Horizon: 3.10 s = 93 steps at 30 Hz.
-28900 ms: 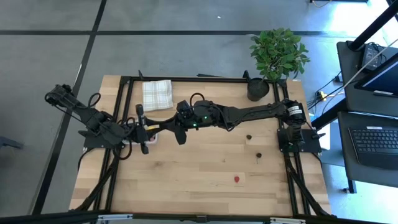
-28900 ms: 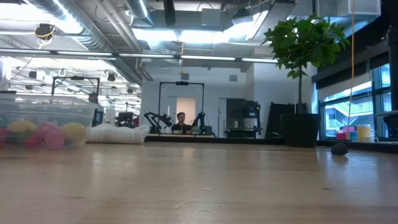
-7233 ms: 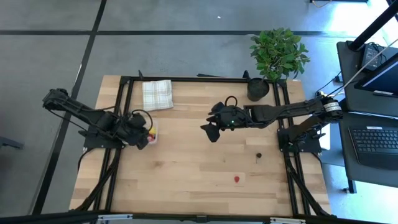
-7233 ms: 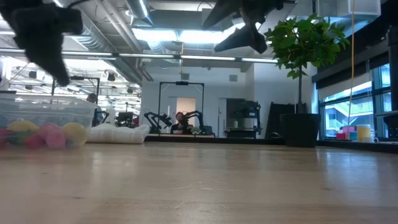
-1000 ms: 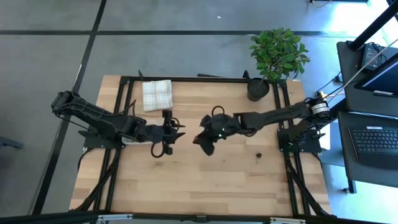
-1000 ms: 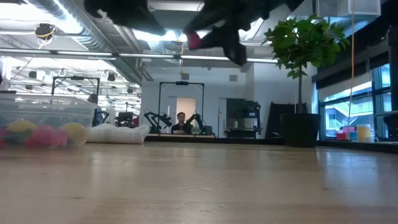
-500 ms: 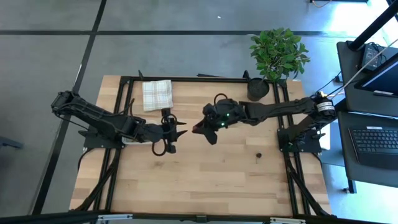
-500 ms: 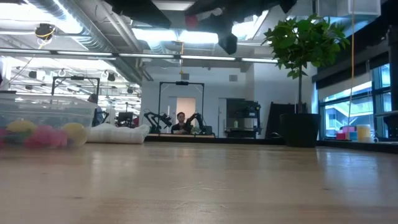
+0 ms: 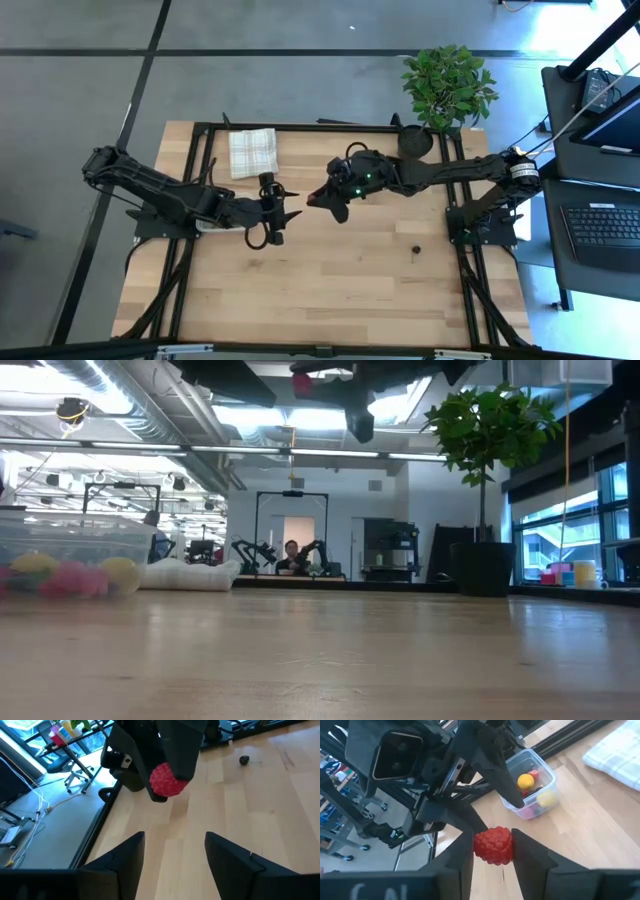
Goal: Pick and placing Produce into tupperware
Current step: Put the red raspberry into the transparent bin
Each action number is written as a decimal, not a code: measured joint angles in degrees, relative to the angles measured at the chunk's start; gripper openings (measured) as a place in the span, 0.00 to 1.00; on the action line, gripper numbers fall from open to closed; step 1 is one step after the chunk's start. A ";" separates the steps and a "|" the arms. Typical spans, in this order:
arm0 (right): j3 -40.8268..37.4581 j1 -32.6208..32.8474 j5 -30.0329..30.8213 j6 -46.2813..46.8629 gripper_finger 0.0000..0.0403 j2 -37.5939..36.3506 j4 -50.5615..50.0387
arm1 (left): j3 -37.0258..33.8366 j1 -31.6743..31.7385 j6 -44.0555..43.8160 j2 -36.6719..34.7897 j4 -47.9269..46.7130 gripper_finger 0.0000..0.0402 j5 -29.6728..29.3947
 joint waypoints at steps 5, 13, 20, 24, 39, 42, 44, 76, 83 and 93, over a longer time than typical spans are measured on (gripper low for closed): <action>0.00 -0.07 -0.02 1.11 0.29 0.02 0.14 | 0.00 0.37 -0.04 0.00 0.00 0.49 0.11; 0.00 -0.07 -0.02 1.27 0.29 0.04 0.59 | 0.00 1.07 1.64 0.00 6.63 0.48 1.67; 0.00 -0.07 -0.02 1.38 0.29 0.07 3.28 | 0.00 1.16 7.46 0.02 9.49 0.48 1.96; 0.00 -0.07 -0.01 1.44 0.29 0.07 4.03 | 0.00 1.18 9.66 0.04 12.00 0.46 2.28; 0.00 -0.04 -0.20 2.99 0.29 0.09 7.48 | 0.00 1.70 13.92 0.04 15.87 0.40 3.14; 0.00 -0.04 -1.39 3.27 0.29 0.09 8.13 | 0.00 2.36 13.89 0.04 15.91 0.39 3.14; 0.00 -0.04 -1.57 4.13 0.29 0.09 9.15 | 0.00 2.77 13.90 0.04 15.91 0.38 3.16; 0.02 -0.02 -1.91 3.97 0.29 0.04 8.95 | -0.11 3.02 13.82 0.09 19.65 0.35 5.34; 0.02 -0.02 -1.73 3.99 0.29 0.04 8.99 | -0.11 3.02 13.81 0.09 19.38 0.34 5.12; 0.02 -0.07 -1.58 4.44 0.29 0.04 8.99 | -0.11 3.02 14.29 0.09 19.17 0.23 4.53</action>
